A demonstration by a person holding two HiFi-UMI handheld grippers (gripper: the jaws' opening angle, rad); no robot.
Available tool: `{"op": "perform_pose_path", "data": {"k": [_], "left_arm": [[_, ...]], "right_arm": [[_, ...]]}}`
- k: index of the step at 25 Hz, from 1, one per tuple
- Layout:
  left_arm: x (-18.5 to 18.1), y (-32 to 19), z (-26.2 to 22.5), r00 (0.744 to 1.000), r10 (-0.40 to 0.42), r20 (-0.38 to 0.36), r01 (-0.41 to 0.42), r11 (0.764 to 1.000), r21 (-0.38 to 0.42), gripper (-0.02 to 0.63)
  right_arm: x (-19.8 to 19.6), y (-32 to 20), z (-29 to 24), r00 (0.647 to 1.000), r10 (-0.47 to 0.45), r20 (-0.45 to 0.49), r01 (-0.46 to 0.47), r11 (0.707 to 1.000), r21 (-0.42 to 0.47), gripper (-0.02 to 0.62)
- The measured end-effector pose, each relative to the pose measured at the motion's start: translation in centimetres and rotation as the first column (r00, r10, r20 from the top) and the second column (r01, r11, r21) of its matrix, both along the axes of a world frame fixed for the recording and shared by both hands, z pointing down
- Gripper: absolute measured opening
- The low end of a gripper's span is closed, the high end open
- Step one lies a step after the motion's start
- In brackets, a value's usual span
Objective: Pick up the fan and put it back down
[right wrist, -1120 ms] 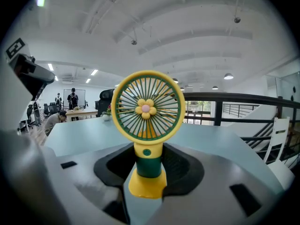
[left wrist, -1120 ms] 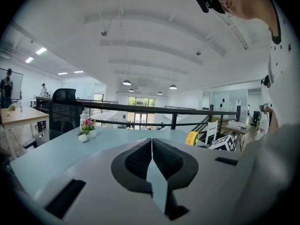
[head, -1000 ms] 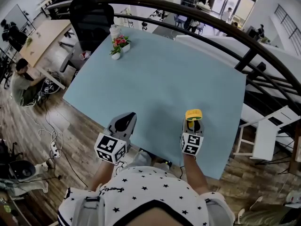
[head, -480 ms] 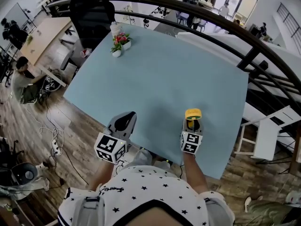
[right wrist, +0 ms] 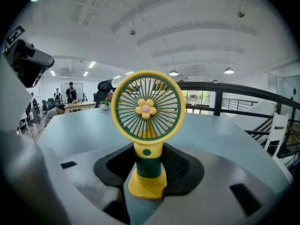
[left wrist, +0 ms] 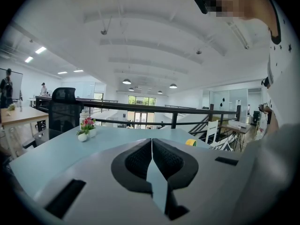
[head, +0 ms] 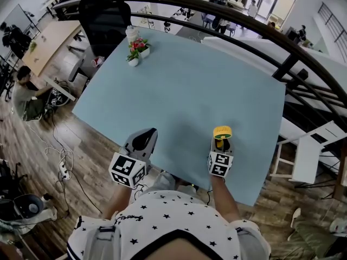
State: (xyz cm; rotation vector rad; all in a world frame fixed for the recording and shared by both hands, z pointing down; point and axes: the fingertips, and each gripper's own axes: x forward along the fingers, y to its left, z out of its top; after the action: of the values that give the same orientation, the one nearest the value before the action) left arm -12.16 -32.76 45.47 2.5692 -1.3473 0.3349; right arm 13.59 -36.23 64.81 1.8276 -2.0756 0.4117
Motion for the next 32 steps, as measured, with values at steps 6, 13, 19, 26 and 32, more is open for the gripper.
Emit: {"op": "perform_pose_path", "data": {"k": [6, 13, 19, 26, 32], "left_arm": [[-0.1, -0.1, 0.0, 1.000, 0.003, -0.003, -0.003, 1.000, 0.002, 0.031], [0.0, 0.0, 0.0, 1.000, 0.006, -0.005, -0.006, 1.000, 0.004, 0.031], [-0.3, 0.1, -0.1, 1.000, 0.006, -0.007, -0.006, 1.000, 0.004, 0.031], [1.0, 0.0, -0.1, 0.999, 0.045, -0.023, -0.045, 0.999, 0.008, 0.031], [3.3, -0.7, -0.3, 0.992, 0.117, -0.052, -0.116, 0.993, 0.019, 0.031]], "right_arm": [[-0.1, 0.1, 0.1, 1.000, -0.001, -0.011, 0.001, 1.000, -0.003, 0.172], [0.0, 0.1, 0.2, 1.000, 0.003, -0.012, -0.003, 1.000, 0.001, 0.175], [-0.3, 0.1, 0.0, 1.000, -0.004, -0.007, 0.004, 1.000, -0.003, 0.181], [-0.6, 1.0, -1.4, 0.999, -0.006, 0.047, 0.006, 1.000, 0.005, 0.239], [-1.4, 3.3, -2.9, 0.991, -0.028, 0.133, 0.031, 0.999, -0.017, 0.244]]}}
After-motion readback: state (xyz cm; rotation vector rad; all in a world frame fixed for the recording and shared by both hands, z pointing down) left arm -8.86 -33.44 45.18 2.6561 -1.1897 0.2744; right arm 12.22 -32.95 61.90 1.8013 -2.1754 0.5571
